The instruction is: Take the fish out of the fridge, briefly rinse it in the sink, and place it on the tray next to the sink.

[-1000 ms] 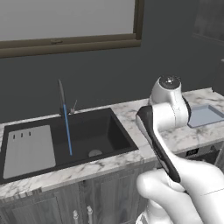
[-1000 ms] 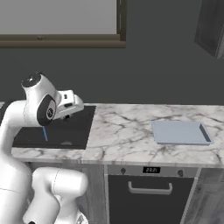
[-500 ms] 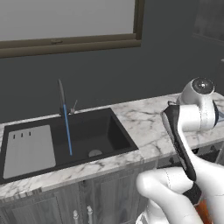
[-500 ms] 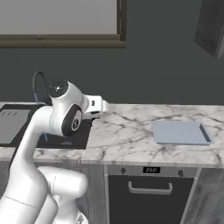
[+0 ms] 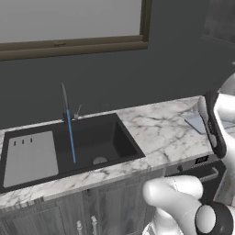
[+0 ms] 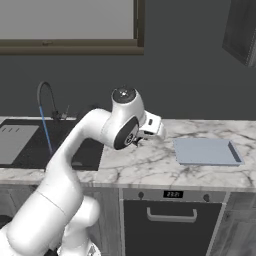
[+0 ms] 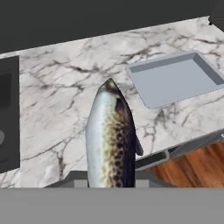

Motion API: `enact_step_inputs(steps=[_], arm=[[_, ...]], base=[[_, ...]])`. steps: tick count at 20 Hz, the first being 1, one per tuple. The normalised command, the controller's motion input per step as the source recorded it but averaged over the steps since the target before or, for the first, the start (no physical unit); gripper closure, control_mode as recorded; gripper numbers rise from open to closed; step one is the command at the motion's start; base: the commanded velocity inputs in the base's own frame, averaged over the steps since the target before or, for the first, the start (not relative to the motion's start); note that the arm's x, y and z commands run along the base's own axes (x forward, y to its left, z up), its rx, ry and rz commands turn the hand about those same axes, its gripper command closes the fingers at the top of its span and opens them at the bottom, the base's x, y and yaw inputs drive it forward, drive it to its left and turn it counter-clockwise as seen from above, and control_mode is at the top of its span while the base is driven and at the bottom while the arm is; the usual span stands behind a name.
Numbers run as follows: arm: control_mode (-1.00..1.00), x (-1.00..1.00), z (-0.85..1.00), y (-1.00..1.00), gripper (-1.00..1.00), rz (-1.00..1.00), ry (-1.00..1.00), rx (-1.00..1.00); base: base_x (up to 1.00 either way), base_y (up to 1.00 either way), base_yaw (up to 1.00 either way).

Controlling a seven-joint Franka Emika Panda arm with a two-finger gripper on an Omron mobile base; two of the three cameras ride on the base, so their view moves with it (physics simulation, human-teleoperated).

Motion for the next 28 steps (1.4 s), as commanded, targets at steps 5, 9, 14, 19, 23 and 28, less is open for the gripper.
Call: enact_step_inputs(steps=[5,9,14,19,23,28], arm=[[-1.0,0.51,-0.17,-0.78,1.0,-0.12,0.17,-0.02],[-1.0,0.29,-0.28,-0.06,1.0,-0.01,0.03,-0.03],[-1.0,0.58,-0.53,-0.64,1.0,0.0,0.0,-0.03],[-1.0,0.64,-0.59,-0.83,1.0,0.0,0.0,0.0],[-1.0,0.7,-0.3,-0.44,1.0,0.0,0.04,0.0],[-1.0,0.49,-0.07,-0.11,1.0,-0.01,0.11,0.02]], base=[[0.0,0.0,0.0],[0.0,0.0,0.0],[0.0,0.0,0.0],[0.0,0.0,0.0],[0.0,0.0,0.0],[0.0,0.0,0.0]])
